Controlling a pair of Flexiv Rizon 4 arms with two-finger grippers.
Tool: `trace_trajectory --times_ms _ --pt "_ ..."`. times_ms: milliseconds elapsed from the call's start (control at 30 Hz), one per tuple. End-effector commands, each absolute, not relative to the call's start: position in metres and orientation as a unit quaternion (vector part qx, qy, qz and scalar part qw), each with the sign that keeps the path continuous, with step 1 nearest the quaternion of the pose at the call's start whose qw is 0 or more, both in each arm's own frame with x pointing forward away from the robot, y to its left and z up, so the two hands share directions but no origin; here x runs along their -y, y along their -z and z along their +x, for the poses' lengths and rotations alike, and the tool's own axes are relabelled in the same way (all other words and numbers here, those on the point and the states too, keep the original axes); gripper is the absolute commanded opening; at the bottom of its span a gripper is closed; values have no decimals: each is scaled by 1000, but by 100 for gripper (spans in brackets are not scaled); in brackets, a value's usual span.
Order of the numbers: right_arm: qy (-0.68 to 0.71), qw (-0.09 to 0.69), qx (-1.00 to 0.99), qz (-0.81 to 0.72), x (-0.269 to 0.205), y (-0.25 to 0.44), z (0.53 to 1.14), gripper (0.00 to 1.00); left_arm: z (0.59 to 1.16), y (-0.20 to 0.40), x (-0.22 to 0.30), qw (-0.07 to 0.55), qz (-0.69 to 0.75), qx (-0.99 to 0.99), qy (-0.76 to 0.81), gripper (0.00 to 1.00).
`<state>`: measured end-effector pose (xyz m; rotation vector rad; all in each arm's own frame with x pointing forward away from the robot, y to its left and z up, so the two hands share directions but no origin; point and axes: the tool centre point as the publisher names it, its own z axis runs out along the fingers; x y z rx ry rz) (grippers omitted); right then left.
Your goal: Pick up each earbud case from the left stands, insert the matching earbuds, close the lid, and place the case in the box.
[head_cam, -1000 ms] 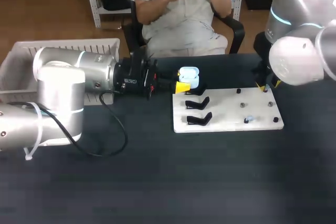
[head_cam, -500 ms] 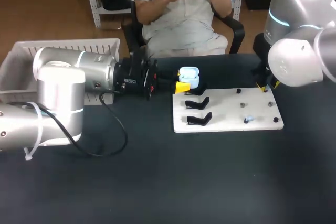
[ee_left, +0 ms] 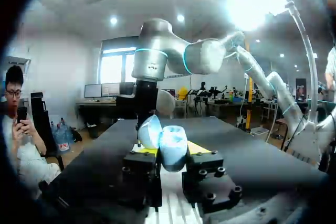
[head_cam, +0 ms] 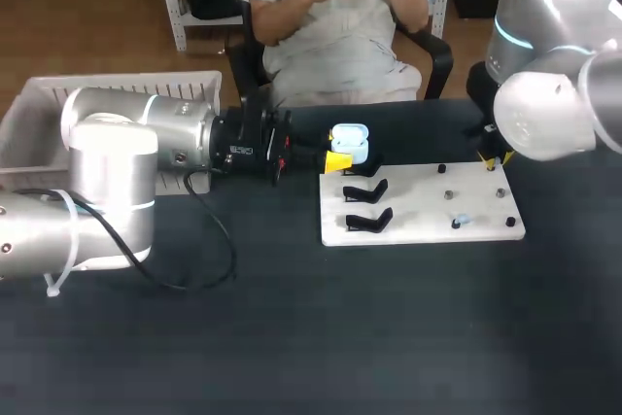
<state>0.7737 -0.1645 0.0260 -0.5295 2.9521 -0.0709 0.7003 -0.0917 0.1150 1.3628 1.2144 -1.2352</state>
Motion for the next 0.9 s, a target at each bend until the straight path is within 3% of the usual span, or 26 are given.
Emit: trace_trajectory --times_ms 33,467,900 --pt "28 72 -983 -167 163 -35 767 0 699 -115 92 454 551 -492 498 0" --pt "28 58 -992 -108 152 -89 731 0 699 -115 92 454 551 -492 498 0" --pt "9 54 -994 -96 91 -155 675 0 699 -115 92 454 551 -492 498 0"
